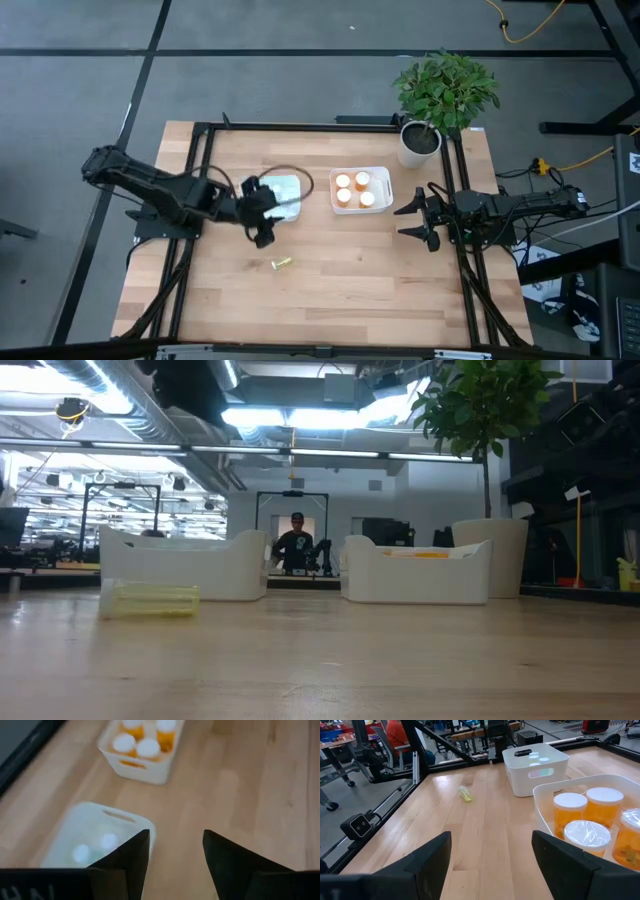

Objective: Pick and place medicine bottles into bin by pill shape (circle, oval)
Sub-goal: Put the yellow pill bottle into the left white bin

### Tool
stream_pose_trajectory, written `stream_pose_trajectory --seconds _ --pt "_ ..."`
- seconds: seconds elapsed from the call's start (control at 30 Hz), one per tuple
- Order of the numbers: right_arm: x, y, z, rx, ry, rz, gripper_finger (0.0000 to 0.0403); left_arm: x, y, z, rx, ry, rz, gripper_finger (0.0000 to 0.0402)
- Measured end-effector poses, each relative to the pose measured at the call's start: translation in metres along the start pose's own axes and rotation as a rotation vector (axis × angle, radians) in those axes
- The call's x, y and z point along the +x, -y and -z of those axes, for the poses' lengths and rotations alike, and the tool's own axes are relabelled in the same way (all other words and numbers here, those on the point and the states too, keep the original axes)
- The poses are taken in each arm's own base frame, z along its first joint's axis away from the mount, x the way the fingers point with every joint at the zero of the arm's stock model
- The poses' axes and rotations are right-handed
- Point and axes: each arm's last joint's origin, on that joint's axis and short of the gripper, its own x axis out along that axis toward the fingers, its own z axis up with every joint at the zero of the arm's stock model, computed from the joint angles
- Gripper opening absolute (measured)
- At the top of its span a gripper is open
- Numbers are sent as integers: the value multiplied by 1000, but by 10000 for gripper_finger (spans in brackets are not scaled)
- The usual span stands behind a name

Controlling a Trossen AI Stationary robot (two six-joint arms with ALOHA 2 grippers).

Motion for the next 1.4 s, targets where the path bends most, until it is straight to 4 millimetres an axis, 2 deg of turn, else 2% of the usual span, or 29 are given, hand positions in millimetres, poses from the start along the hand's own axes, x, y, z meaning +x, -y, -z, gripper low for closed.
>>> stream_pose_trajectory --seconds 0.2,0.37,0.47,0.57,0.77,0.93,1.17,1.27,1.4 --pt "0 0 0 0 0 0 279 22 45 21 -53 -62 47 177" --pt "0 0 0 0 0 0 279 37 87 33 -71 19 85 177" --pt "0 0 0 0 0 0 279 42 109 40 -54 9 84 177" --pt "0 0 0 0 0 0 279 50 124 59 -96 -46 64 177" --pt "0 0 0 0 0 0 279 51 133 93 -193 -147 -25 177" --pt "0 0 0 0 0 0 279 42 133 107 -154 -190 -78 177" --pt "0 0 0 0 0 0 279 34 135 119 -245 -237 -87 179" --pt "0 0 0 0 0 0 279 36 132 126 -295 -302 -94 193" --pt "0 0 0 0 0 0 279 41 126 135 -310 -344 -112 232"
